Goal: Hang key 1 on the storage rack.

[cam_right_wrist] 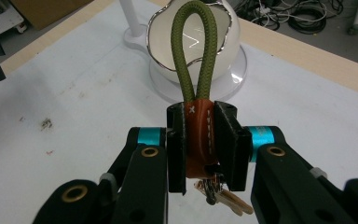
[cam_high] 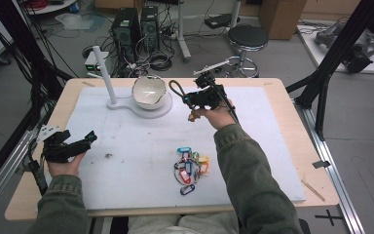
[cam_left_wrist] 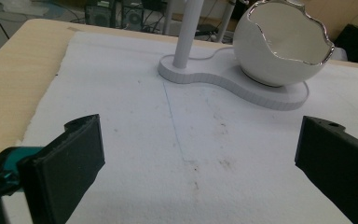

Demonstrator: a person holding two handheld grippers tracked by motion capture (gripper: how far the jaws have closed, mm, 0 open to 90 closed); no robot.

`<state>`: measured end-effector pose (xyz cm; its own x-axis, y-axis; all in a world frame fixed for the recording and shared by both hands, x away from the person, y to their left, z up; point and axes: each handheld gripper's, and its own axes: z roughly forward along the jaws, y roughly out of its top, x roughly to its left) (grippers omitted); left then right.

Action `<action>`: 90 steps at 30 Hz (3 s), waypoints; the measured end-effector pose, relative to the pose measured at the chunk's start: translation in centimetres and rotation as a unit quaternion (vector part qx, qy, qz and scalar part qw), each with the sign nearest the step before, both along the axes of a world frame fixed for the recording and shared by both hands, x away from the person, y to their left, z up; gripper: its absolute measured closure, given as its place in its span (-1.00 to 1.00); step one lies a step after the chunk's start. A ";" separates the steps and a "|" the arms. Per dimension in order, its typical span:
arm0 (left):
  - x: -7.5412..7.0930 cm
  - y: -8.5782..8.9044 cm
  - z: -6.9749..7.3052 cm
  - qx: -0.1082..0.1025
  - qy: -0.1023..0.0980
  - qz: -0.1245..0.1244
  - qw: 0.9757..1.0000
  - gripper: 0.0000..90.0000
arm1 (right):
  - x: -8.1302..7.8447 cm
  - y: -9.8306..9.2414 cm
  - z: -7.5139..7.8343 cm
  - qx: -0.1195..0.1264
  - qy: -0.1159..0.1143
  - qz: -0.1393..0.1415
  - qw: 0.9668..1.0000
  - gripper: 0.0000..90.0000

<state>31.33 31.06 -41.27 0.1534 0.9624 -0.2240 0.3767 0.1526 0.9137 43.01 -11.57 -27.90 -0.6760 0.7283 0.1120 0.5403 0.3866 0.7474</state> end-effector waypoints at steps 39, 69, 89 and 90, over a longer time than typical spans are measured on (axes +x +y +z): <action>0.1 0.0 -0.1 -0.003 0.004 -0.006 1.000 -0.96 | 0.7 11.0 2.2 -0.018 -0.013 0.078 0.997 0.68; 0.2 0.2 -0.2 -0.008 0.001 -0.006 1.000 -0.96 | 3.9 18.7 2.3 -0.027 0.013 0.096 0.995 0.68; 0.6 0.4 -0.4 -0.008 0.003 -0.003 1.000 -0.96 | 6.9 21.0 2.0 -0.026 0.003 0.094 0.995 0.68; 0.6 0.4 -0.4 -0.008 0.003 -0.004 1.000 -0.96 | 7.1 21.1 1.8 -0.026 0.003 0.093 0.995 0.68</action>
<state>31.97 31.42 -41.66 0.1593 0.9577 -0.2398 0.3831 0.1639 0.9091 50.15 9.56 -26.14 -0.7989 0.5958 0.0821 0.4601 0.5176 0.7214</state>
